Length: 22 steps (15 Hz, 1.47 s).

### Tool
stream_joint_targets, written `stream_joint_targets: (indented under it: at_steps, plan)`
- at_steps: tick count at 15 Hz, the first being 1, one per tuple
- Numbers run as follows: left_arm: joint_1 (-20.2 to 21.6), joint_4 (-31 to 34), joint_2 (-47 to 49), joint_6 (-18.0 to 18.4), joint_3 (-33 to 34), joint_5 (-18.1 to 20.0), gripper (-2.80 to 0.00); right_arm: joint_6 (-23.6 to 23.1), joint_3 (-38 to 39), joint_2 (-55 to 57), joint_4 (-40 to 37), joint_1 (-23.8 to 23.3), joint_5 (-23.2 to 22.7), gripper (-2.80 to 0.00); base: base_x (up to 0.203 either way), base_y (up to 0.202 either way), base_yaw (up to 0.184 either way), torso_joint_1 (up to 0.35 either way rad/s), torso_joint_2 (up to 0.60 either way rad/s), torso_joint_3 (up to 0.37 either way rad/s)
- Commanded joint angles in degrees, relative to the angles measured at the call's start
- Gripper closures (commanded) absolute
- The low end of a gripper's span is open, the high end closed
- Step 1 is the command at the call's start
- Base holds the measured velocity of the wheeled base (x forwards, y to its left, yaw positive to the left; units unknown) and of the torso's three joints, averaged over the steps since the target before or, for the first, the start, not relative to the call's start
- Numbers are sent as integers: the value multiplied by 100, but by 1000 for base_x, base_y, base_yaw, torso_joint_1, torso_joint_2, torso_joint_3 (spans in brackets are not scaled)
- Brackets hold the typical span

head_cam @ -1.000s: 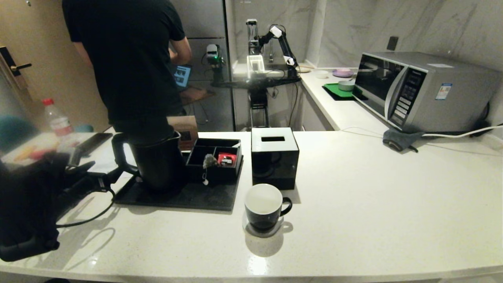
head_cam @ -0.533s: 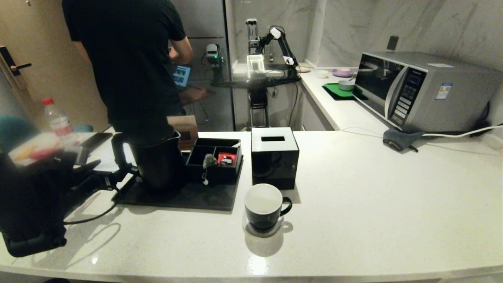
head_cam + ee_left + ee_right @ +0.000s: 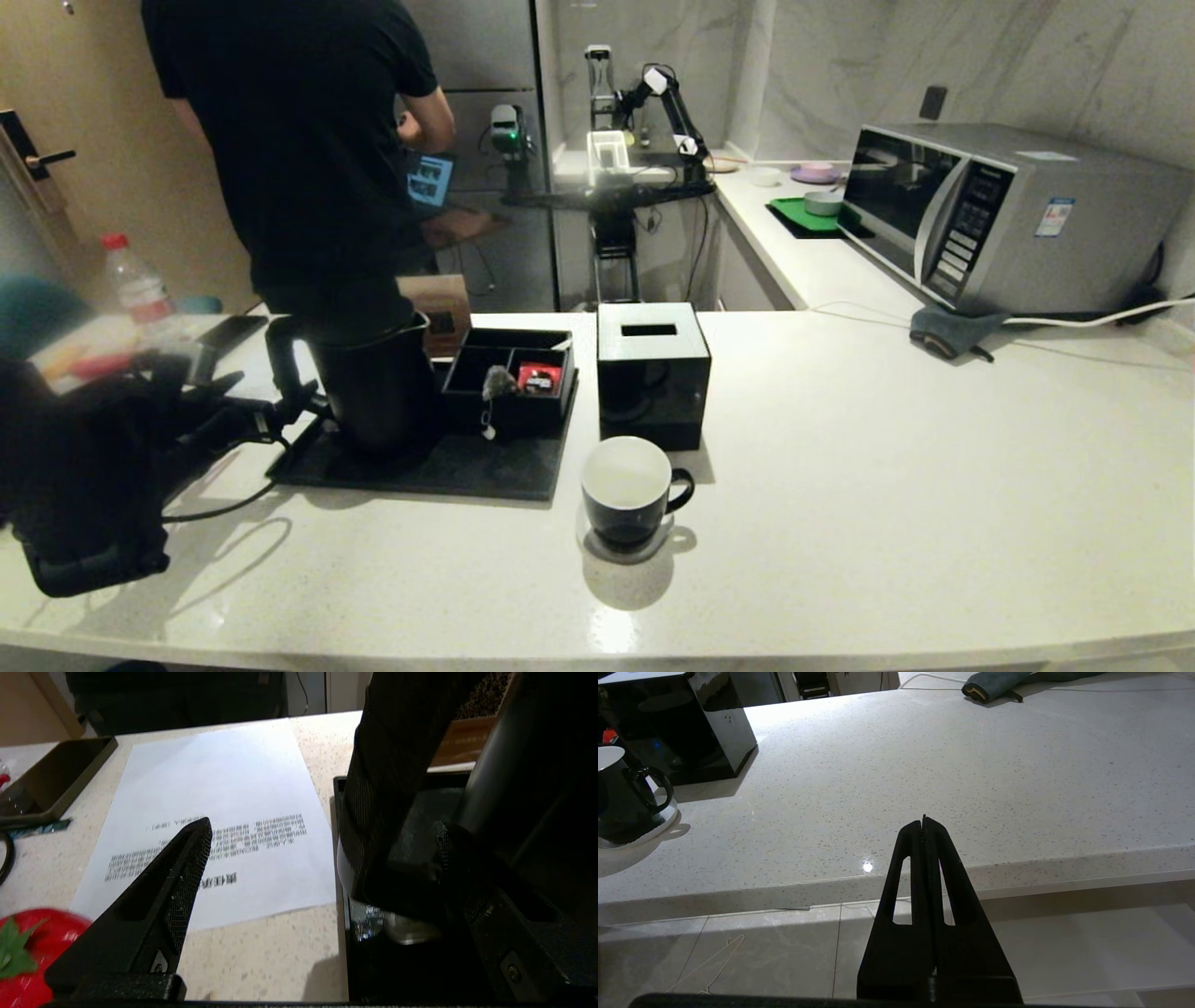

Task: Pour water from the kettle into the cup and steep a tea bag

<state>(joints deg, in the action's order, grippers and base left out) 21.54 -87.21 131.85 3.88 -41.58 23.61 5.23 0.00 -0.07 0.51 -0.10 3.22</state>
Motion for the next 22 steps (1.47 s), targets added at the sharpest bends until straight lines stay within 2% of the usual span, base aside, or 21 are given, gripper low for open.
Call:
stream_joint_targets:
  at_steps: [1, 9, 22]
  plan:
    - [-42, -274, 94, -5, -193, 12, -280, 4, 0, 7, 2, 1, 3, 0, 0, 0, 0, 0, 0, 0]
    - [-150, -274, 203, -115, -457, -32, -280, 4, 0, 7, 2, 1, 3, 0, 0, 0, 0, 0, 0, 0]
    - [-326, -274, 764, -256, -1600, -111, -280, 4, 0, 7, 2, 1, 3, 0, 0, 0, 0, 0, 0, 0]
